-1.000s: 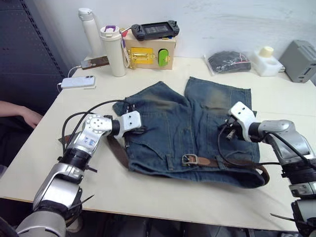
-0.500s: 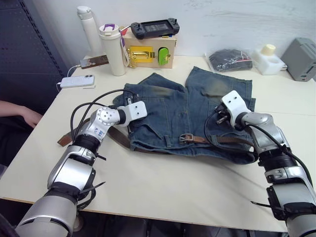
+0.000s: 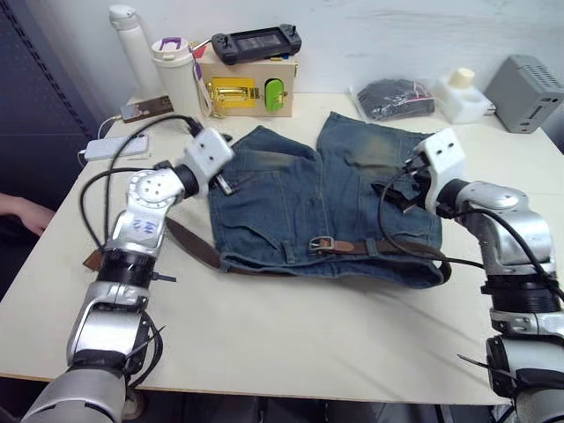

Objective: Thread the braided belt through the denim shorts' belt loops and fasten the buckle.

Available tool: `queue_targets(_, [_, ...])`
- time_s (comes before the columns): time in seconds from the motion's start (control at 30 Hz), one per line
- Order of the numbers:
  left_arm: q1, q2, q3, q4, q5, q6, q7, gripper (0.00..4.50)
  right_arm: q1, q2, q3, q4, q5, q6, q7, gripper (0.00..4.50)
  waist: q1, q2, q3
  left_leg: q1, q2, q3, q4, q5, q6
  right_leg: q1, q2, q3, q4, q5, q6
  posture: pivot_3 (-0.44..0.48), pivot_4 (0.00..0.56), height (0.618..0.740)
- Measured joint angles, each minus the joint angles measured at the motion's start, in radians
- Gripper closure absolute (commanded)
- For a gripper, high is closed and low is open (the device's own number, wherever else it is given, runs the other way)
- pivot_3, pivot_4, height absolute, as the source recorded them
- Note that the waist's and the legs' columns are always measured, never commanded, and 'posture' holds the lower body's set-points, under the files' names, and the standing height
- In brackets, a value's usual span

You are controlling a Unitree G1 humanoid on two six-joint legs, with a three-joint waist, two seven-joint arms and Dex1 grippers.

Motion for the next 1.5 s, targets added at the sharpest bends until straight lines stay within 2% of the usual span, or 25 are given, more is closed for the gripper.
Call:
queue_targets(0.13, [0.135, -0.049, 0.224, -0.378, -0.110, 0.467, 0.162, 0.00, 0.057, 0.017, -0.067, -0.221, 0.193, 0.053, 0.079, 0.10, -0.003, 0.000, 0.000, 0.006, 0.002, 0.000, -0.005, 0.001, -0.001, 0.005, 0.002, 0.000, -0.005, 0.000, 0.000, 0.000, 0.150, 0.645])
queue_targets(0.2, [0.174, -0.121, 0.356, -0.521, -0.125, 0.728, 0.278, 0.00, 0.095, 0.017, -0.082, -0.275, 0.250, 0.067, 0.098, 0.10, 0.004, -0.001, 0.001, 0.011, 0.003, -0.001, -0.006, 0.001, -0.001, 0.012, 0.003, -0.001, -0.008, 0.000, 0.000, 0.000, 0.150, 0.645])
queue_targets(0.27, [0.185, -0.162, 0.431, -0.614, -0.124, 0.921, 0.355, 0.00, 0.116, 0.017, -0.080, -0.292, 0.277, 0.075, 0.100, 0.10, 0.012, -0.004, 0.003, 0.018, 0.002, -0.001, -0.006, 0.001, -0.001, 0.020, 0.003, -0.001, -0.010, 0.000, 0.000, 0.000, 0.150, 0.645])
queue_targets(0.37, [0.179, -0.206, 0.477, -0.716, -0.121, 1.118, 0.423, 0.00, 0.117, 0.017, -0.074, -0.292, 0.298, 0.079, 0.096, 0.10, 0.038, -0.006, 0.004, 0.019, 0.002, -0.001, -0.006, 0.001, -0.001, 0.023, 0.003, -0.001, -0.013, 0.000, 0.000, 0.000, 0.150, 0.645])
queue_targets(0.5, [0.178, -0.254, 0.493, -0.753, -0.111, 1.257, 0.480, 0.00, 0.121, 0.017, -0.036, -0.292, 0.317, 0.079, 0.102, 0.10, 0.054, -0.009, 0.006, 0.021, 0.002, -0.001, -0.006, 0.001, -0.001, 0.026, 0.003, -0.001, -0.015, 0.000, 0.000, 0.000, 0.150, 0.645])
queue_targets(0.63, [0.181, -0.301, 0.519, -0.750, -0.108, 1.283, 0.499, 0.00, 0.139, 0.012, -0.001, -0.313, 0.328, 0.076, 0.116, 0.10, 0.060, -0.009, 0.006, 0.021, 0.002, -0.001, -0.006, 0.001, -0.001, 0.026, 0.003, -0.002, -0.016, 0.000, 0.000, 0.000, 0.150, 0.645])
queue_targets(0.73, [0.130, -0.413, 0.604, -0.725, -0.108, 1.326, 0.524, 0.00, 0.181, -0.037, 0.022, -0.330, 0.316, 0.044, 0.146, 0.10, 0.070, -0.011, 0.008, 0.021, 0.002, -0.001, -0.005, 0.001, -0.001, 0.028, 0.003, -0.003, -0.019, 0.000, 0.000, 0.000, 0.150, 0.645])
queue_targets(0.9, [0.102, -0.464, 0.636, -0.632, -0.103, 1.312, 0.559, 0.00, 0.232, -0.062, 0.022, -0.375, 0.350, 0.037, 0.181, 0.10, 0.075, -0.013, 0.009, 0.021, 0.003, 0.000, -0.007, 0.001, -0.001, 0.029, 0.003, -0.004, -0.023, 0.000, 0.000, 0.000, 0.150, 0.645])
queue_targets(1.2, [0.086, -0.451, 0.640, -0.352, -0.110, 1.065, 0.609, 0.00, 0.294, -0.108, 0.000, -0.445, 0.447, 0.070, 0.193, 0.10, 0.087, -0.014, 0.010, 0.022, 0.004, 0.000, -0.006, 0.001, -0.001, 0.032, 0.003, -0.005, -0.026, 0.000, 0.000, 0.000, 0.150, 0.645])
queue_targets(1.33, [0.095, -0.434, 0.616, -0.291, -0.121, 0.976, 0.618, 0.00, 0.313, -0.139, -0.001, -0.443, 0.466, 0.072, 0.217, 0.10, 0.087, -0.014, 0.009, 0.023, 0.004, 0.000, -0.007, 0.001, -0.001, 0.032, 0.003, -0.005, -0.026, 0.000, 0.000, 0.000, 0.150, 0.645])
queue_targets(1.43, [0.103, -0.434, 0.611, -0.273, -0.129, 0.935, 0.635, 0.84, 0.313, -0.147, -0.002, -0.436, 0.469, 0.068, 0.228, 0.00, 0.086, -0.013, 0.009, 0.023, 0.004, 0.000, -0.007, 0.001, -0.002, 0.032, 0.003, -0.005, -0.026, 0.000, 0.000, 0.000, 0.150, 0.645])
queue_targets(1.5, [0.108, -0.431, 0.610, -0.261, -0.139, 0.918, 0.646, 1.72, 0.313, -0.147, -0.002, -0.428, 0.469, 0.064, 0.228, 0.00, 0.087, -0.013, 0.009, 0.023, 0.004, 0.000, -0.007, 0.001, -0.002, 0.032, 0.003, -0.005, -0.027, 0.000, 0.000, 0.000, 0.150, 0.645])
